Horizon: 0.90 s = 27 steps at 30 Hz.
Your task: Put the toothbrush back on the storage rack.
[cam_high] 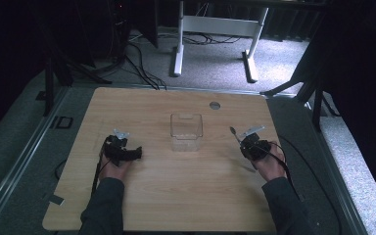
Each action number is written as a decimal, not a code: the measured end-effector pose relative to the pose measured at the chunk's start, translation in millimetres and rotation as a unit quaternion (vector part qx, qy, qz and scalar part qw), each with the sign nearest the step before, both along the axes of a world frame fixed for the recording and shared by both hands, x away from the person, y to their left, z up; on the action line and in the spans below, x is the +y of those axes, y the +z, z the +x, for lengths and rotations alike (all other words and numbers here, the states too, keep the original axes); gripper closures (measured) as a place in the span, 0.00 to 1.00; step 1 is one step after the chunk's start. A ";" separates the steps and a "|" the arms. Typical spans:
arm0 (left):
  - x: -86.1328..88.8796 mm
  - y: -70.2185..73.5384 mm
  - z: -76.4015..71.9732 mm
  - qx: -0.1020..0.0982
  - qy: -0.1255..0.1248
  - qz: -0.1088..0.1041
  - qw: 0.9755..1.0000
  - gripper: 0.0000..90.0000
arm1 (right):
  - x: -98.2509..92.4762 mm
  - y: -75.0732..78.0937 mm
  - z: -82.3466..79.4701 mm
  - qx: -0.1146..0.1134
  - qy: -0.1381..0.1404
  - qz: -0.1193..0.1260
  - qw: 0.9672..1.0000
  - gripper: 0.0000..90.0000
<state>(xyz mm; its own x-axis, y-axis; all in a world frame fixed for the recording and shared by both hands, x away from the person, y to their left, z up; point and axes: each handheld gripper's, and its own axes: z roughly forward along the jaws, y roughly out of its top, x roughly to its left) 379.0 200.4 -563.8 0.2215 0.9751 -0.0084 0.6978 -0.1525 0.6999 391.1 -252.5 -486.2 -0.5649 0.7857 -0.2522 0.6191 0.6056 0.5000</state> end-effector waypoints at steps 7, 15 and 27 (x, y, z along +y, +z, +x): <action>0.0 0.0 0.0 0.000 0.000 0.000 1.000 0.10 | -0.7 3.2 -0.6 -0.022 -0.017 0.015 0.999 0.87; 0.0 0.0 0.0 0.000 0.000 0.000 1.000 0.10 | -0.9 5.8 -1.6 -0.053 -0.041 0.038 0.997 0.87; 0.0 0.0 0.0 0.000 0.000 0.000 1.000 0.10 | 2.5 8.4 -3.3 -0.106 -0.061 0.064 0.990 0.87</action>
<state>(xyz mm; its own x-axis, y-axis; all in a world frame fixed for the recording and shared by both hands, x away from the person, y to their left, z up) 379.0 200.4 -563.8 0.2216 0.9751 -0.0087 0.6978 -0.1524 0.6999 387.8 -250.0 -477.8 -0.4088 0.8778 -0.2496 0.5561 0.4565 0.6946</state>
